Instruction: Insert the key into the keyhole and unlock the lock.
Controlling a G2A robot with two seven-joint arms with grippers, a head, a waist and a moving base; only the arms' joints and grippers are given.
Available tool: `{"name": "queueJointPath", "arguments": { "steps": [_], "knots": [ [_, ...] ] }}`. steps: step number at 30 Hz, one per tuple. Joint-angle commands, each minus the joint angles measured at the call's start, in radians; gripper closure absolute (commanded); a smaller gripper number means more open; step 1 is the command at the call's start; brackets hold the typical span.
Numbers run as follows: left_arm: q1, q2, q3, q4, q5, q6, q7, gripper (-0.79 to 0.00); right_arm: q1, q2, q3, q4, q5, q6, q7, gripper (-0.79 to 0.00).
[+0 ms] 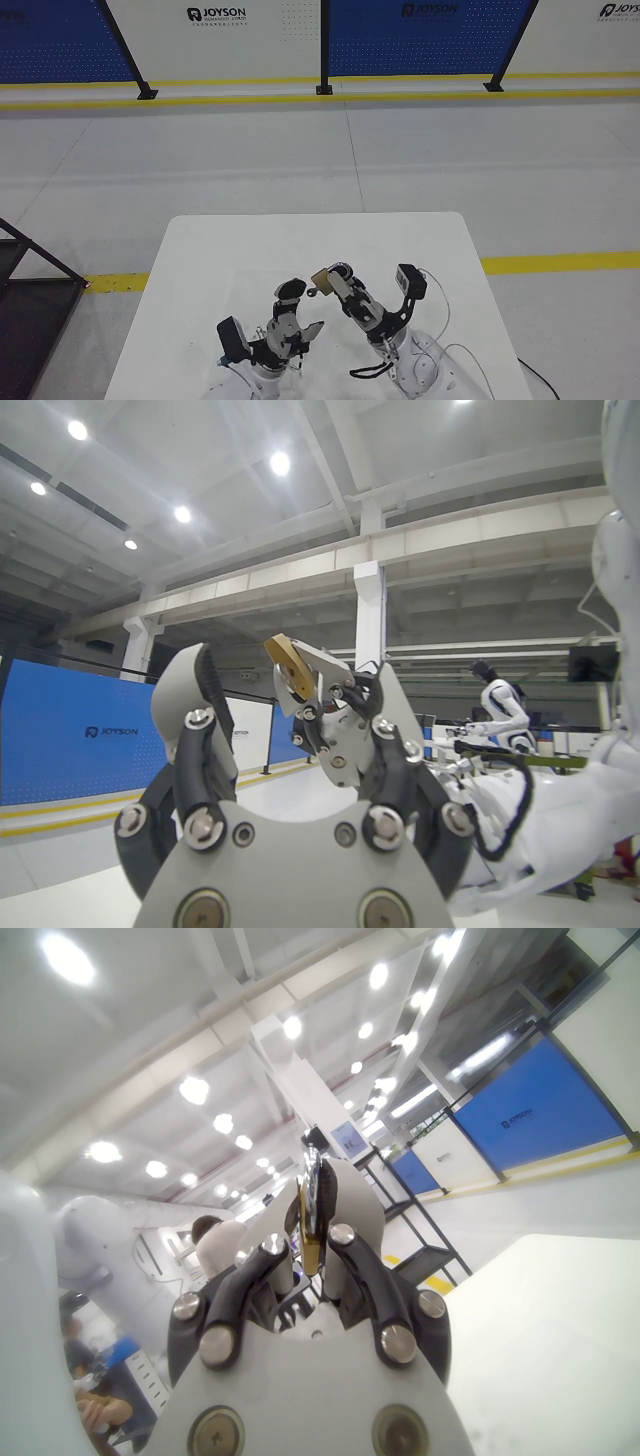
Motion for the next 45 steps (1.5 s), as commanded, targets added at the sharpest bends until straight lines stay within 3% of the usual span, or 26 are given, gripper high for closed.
{"name": "queueJointPath", "arguments": {
  "steps": [1, 10, 12, 13, 15, 18, 23, 31, 42, 44, 45],
  "knots": [
    [0.023, 0.018, -0.017, -0.033, -0.021, -0.111, -0.090, -0.785, -0.002, 0.001, 0.008, 0.000, -0.001, -0.008, 0.007, 0.000],
    [0.145, 0.101, -0.164, -0.186, -0.192, -0.409, -0.388, -0.785, -0.011, 0.005, 0.030, -0.008, -0.002, -0.015, 0.047, 0.000],
    [0.161, 0.110, -0.189, -0.202, -0.214, -0.440, -0.419, -0.720, -0.012, 0.005, 0.032, -0.009, 0.000, -0.012, 0.054, 0.000],
    [0.168, 0.113, -0.195, -0.207, -0.227, -0.459, -0.438, -0.576, -0.012, 0.005, 0.033, -0.009, 0.001, -0.009, 0.056, 0.000],
    [0.175, 0.118, -0.208, -0.216, -0.251, -0.481, -0.461, -0.471, -0.012, 0.005, 0.033, -0.010, 0.002, -0.003, 0.062, 0.000],
    [0.180, 0.119, -0.216, -0.225, -0.268, -0.480, -0.487, -0.376, -0.012, 0.004, 0.033, -0.010, 0.002, 0.008, 0.072, 0.000],
    [0.181, 0.117, -0.213, -0.237, -0.297, -0.453, -0.535, -0.317, -0.013, 0.003, 0.031, -0.012, -0.004, 0.022, 0.084, 0.000],
    [0.174, 0.112, -0.206, -0.242, -0.344, -0.425, -0.593, -0.308, -0.016, 0.000, 0.030, -0.014, -0.021, 0.034, 0.090, 0.000],
    [0.163, 0.104, -0.201, -0.239, -0.381, -0.388, -0.631, -0.215, -0.019, -0.003, 0.028, -0.016, -0.039, 0.046, 0.092, 0.000],
    [0.161, 0.102, -0.200, -0.239, -0.383, -0.387, -0.636, -0.179, -0.019, -0.003, 0.028, -0.016, -0.043, 0.049, 0.091, 0.000],
    [0.161, 0.102, -0.201, -0.237, -0.383, -0.385, -0.637, -0.111, -0.019, -0.004, 0.028, -0.016, -0.044, 0.050, 0.091, 0.000]
  ]
}}
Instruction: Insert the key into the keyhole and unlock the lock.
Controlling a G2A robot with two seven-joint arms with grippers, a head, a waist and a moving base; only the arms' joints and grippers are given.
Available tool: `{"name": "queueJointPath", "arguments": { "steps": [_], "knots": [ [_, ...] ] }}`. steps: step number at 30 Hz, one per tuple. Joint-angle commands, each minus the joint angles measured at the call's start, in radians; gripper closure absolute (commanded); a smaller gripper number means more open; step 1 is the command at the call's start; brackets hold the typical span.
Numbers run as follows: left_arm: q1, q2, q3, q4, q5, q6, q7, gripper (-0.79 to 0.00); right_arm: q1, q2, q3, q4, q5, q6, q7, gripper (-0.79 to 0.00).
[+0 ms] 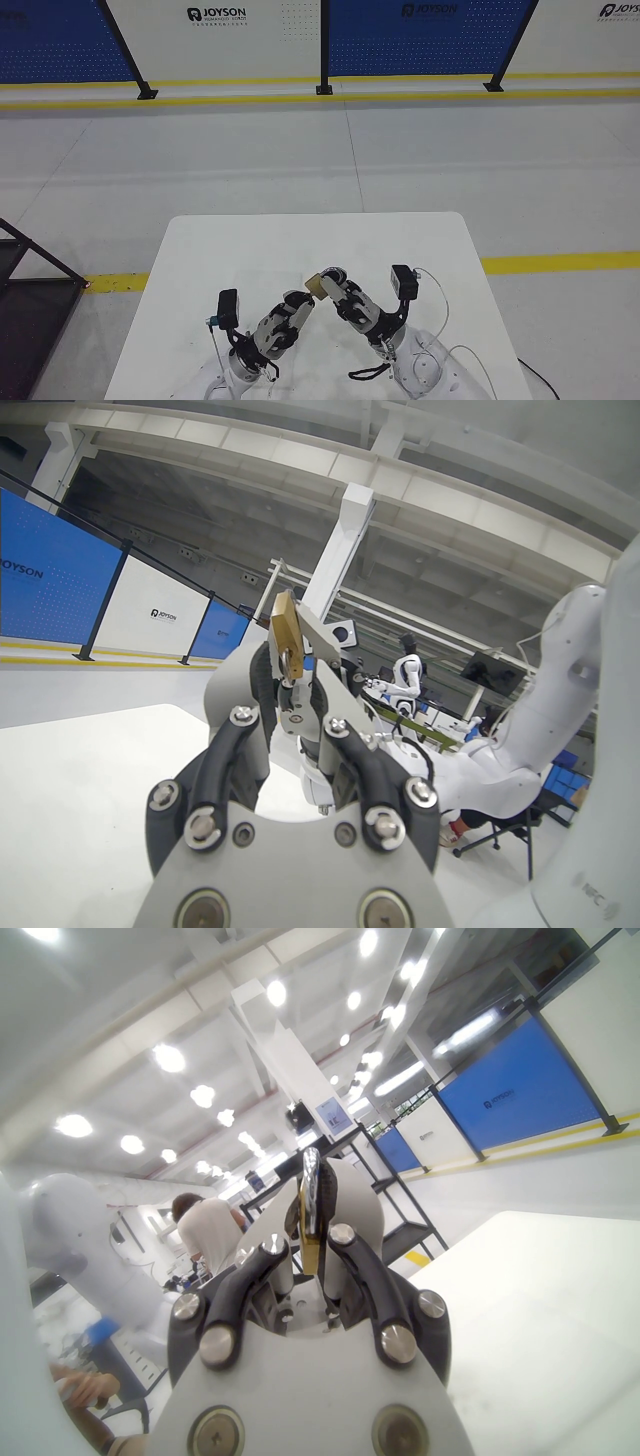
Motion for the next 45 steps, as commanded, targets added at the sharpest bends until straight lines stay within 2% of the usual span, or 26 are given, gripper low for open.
{"name": "queueJointPath", "arguments": {
  "steps": [1, 2, 3, 8, 12, 17, 22, 29, 30, 31, 32, 33, 35, 37, 39, 43, 45],
  "knots": [
    [-0.001, -0.001, 0.000, 0.002, -0.001, 0.003, -0.004, -0.092, 0.000, 0.000, 0.000, 0.000, -0.003, 0.002, 0.000, 0.000],
    [-0.002, -0.002, 0.000, 0.002, 0.000, 0.008, -0.006, -0.083, 0.000, -0.001, 0.000, 0.000, -0.004, 0.002, -0.001, 0.000],
    [-0.002, -0.003, -0.001, 0.001, 0.000, 0.014, -0.006, 0.000, -0.001, -0.001, 0.000, 0.000, -0.004, 0.002, -0.001, 0.000],
    [-0.001, -0.005, -0.003, -0.001, 0.012, 0.034, -0.002, 0.000, -0.002, -0.002, 0.000, 0.000, -0.007, 0.006, -0.001, 0.000],
    [0.002, -0.010, -0.006, -0.008, 0.063, 0.092, 0.037, 0.000, -0.004, -0.003, 0.000, -0.001, -0.015, 0.015, -0.002, 0.000],
    [-0.003, -0.021, 0.014, 0.016, 0.159, 0.192, 0.138, 0.000, -0.008, -0.004, 0.001, -0.003, -0.027, 0.023, -0.005, 0.000],
    [-0.017, -0.030, 0.035, 0.036, 0.225, 0.251, 0.220, 0.000, -0.012, -0.004, 0.005, -0.006, -0.037, 0.028, -0.008, 0.000],
    [-0.028, -0.037, 0.055, 0.061, 0.261, 0.271, 0.269, 0.000, -0.018, -0.004, 0.008, -0.009, -0.047, 0.026, -0.022, 0.000],
    [-0.028, -0.037, 0.059, 0.062, 0.256, 0.261, 0.267, -0.034, -0.018, -0.004, 0.009, -0.009, -0.046, 0.025, -0.025, 0.000],
    [-0.029, -0.037, 0.062, 0.063, 0.249, 0.248, 0.262, -0.219, -0.018, -0.005, 0.009, -0.009, -0.047, 0.024, -0.027, 0.000],
    [-0.028, -0.037, 0.065, 0.065, 0.240, 0.224, 0.253, -0.323, -0.019, -0.005, 0.010, -0.009, -0.047, 0.023, -0.029, 0.000],
    [-0.027, -0.036, 0.065, 0.067, 0.230, 0.202, 0.243, -0.557, -0.019, -0.005, 0.011, -0.010, -0.049, 0.022, -0.032, 0.000],
    [-0.022, -0.032, 0.064, 0.066, 0.208, 0.154, 0.218, -0.686, -0.020, -0.005, 0.012, -0.010, -0.053, 0.022, -0.036, 0.000],
    [-0.017, -0.028, 0.054, 0.061, 0.185, 0.110, 0.191, -0.733, -0.020, -0.005, 0.014, -0.009, -0.057, 0.021, -0.039, 0.000],
    [-0.009, -0.023, 0.043, 0.053, 0.160, 0.065, 0.167, -0.745, -0.021, -0.005, 0.016, -0.009, -0.059, 0.019, -0.041, 0.000],
    [0.007, -0.010, 0.017, 0.036, 0.085, -0.037, 0.085, -0.680, -0.021, -0.005, 0.019, -0.008, -0.062, 0.015, -0.043, 0.000],
    [0.014, -0.003, 0.002, 0.029, 0.035, -0.085, 0.029, -0.603, -0.022, -0.005, 0.020, -0.010, -0.064, 0.015, -0.043, 0.000]
  ]
}}
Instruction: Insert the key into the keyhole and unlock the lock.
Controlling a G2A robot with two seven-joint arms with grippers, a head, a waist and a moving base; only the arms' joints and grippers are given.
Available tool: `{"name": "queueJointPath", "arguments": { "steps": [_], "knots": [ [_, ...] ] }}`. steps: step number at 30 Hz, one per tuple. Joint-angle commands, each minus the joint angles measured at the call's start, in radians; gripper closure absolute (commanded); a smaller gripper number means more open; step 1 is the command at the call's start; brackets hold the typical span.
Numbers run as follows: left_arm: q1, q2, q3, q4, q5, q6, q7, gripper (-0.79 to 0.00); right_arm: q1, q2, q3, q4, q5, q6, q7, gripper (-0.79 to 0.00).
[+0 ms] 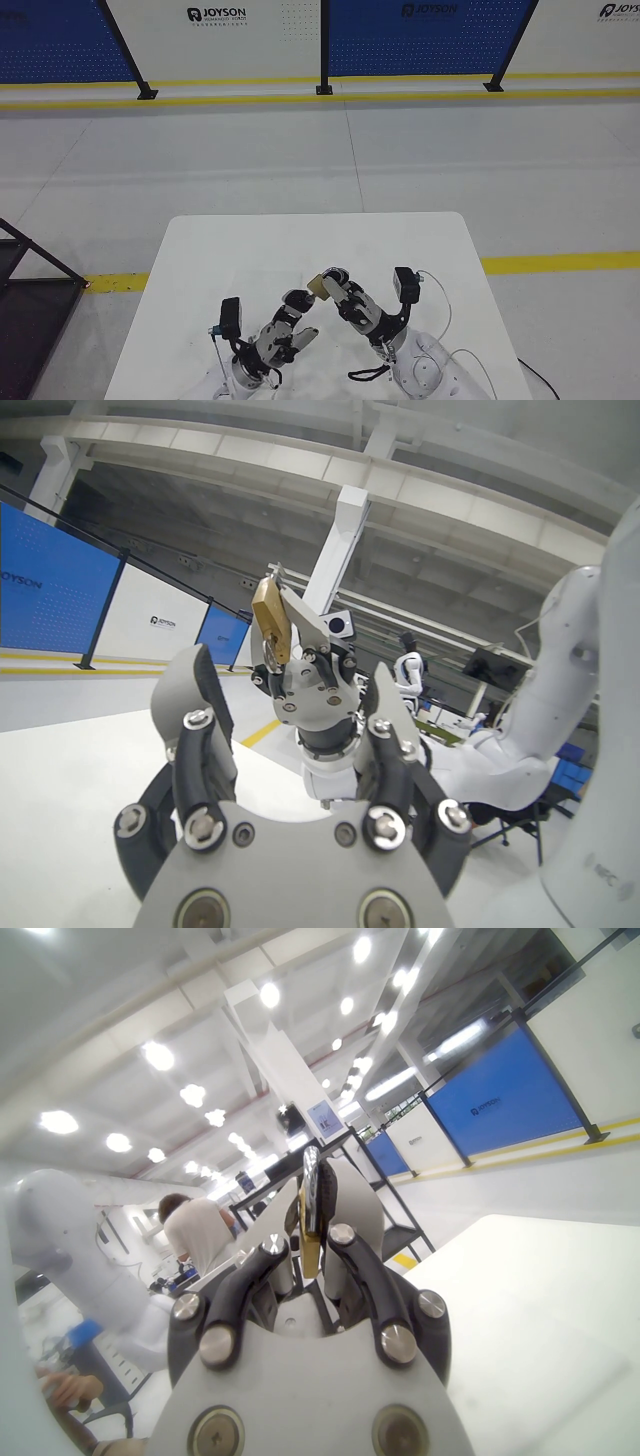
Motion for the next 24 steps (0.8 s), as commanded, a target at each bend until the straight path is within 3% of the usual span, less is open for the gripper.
{"name": "queueJointPath", "arguments": {
  "steps": [1, 4, 8, 14, 24],
  "knots": [
    [0.006, 0.008, -0.016, -0.006, -0.058, -0.050, -0.069, -0.573, -0.001, 0.000, 0.001, -0.001, -0.004, 0.000, 0.000, 0.000],
    [0.014, 0.018, -0.030, -0.016, -0.141, -0.097, -0.170, -0.379, -0.003, 0.000, 0.002, -0.001, -0.009, 0.001, 0.000, 0.000],
    [0.020, 0.030, -0.033, -0.044, -0.255, -0.108, -0.300, -0.274, -0.005, 0.000, 0.002, -0.003, -0.014, 0.003, 0.000, 0.000],
    [0.019, 0.048, -0.040, -0.079, -0.388, -0.108, -0.429, -0.228, -0.006, 0.000, 0.002, -0.004, -0.016, 0.005, 0.002, 0.000],
    [0.018, 0.051, -0.049, -0.087, -0.463, -0.095, -0.479, -0.163, -0.007, 0.000, 0.004, -0.005, -0.016, 0.005, 0.005, 0.000]
  ]
}}
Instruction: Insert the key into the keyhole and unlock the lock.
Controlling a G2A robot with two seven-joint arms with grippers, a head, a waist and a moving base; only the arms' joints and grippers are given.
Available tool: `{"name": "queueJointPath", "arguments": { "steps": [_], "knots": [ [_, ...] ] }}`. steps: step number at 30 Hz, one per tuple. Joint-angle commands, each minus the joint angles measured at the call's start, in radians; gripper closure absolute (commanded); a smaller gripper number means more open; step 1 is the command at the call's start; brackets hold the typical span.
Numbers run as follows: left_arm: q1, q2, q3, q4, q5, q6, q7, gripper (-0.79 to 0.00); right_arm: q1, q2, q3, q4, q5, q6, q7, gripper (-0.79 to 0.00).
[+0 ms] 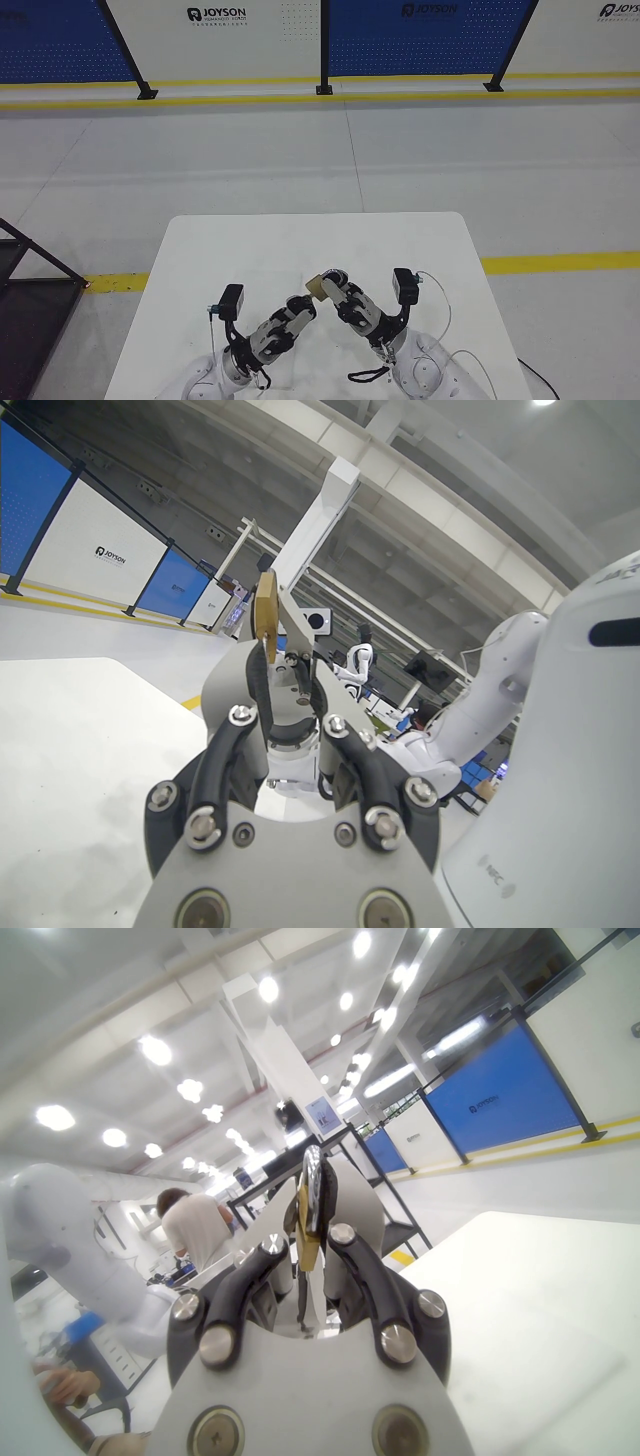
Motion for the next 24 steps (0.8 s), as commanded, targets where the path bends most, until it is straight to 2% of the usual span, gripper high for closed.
{"name": "queueJointPath", "arguments": {
  "steps": [1, 15, 18, 24],
  "knots": [
    [0.000, -0.001, -0.001, -0.001, -0.004, 0.011, -0.003, -0.163, -0.001, 0.000, 0.000, 0.000, -0.002, 0.000, 0.001, 0.000],
    [-0.007, -0.014, 0.002, -0.005, -0.050, 0.055, -0.012, -0.092, -0.007, 0.000, 0.003, -0.005, -0.013, -0.004, -0.007, 0.000],
    [-0.010, -0.015, 0.001, -0.003, -0.060, 0.065, -0.022, -0.126, -0.009, 0.001, 0.004, -0.005, -0.012, -0.007, -0.009, 0.000],
    [-0.012, -0.018, -0.002, -0.001, -0.074, 0.071, -0.035, -0.132, -0.010, 0.001, 0.005, -0.005, -0.008, -0.012, -0.012, 0.000]
  ]
}}
